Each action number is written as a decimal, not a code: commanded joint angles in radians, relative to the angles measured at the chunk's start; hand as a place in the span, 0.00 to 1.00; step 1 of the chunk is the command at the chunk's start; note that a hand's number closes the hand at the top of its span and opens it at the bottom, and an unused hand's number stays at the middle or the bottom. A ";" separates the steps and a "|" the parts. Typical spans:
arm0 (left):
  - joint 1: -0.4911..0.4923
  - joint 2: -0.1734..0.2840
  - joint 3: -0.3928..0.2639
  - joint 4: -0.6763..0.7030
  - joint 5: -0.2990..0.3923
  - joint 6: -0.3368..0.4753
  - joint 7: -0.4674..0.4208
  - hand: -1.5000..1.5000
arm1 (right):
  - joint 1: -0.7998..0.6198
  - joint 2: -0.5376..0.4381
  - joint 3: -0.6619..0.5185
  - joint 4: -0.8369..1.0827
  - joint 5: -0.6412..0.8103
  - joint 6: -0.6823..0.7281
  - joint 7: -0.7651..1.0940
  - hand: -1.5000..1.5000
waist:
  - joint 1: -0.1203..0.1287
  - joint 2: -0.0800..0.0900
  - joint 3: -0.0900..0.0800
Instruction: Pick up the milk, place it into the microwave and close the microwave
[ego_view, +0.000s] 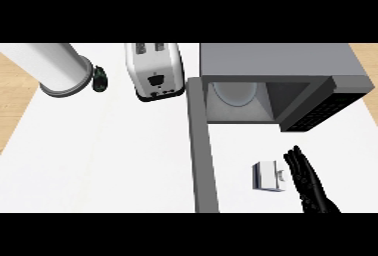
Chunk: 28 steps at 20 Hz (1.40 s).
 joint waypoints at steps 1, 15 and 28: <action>0.046 -0.016 0.041 -0.048 0.042 -0.041 0.008 0.00 | -0.046 -0.015 -0.094 0.089 -0.047 0.011 -0.020 0.00 | 0.003 0.000 0.000; 0.024 -0.069 0.080 0.025 0.017 -0.126 -0.020 0.00 | -0.139 -0.012 -0.236 0.585 -0.073 0.038 -0.369 0.00 | 0.001 0.001 0.000; 0.100 -0.070 0.205 0.004 0.159 -0.238 -0.011 0.00 | -0.356 -0.010 -0.320 0.981 -0.043 0.050 -0.544 0.00 | 0.011 0.000 0.000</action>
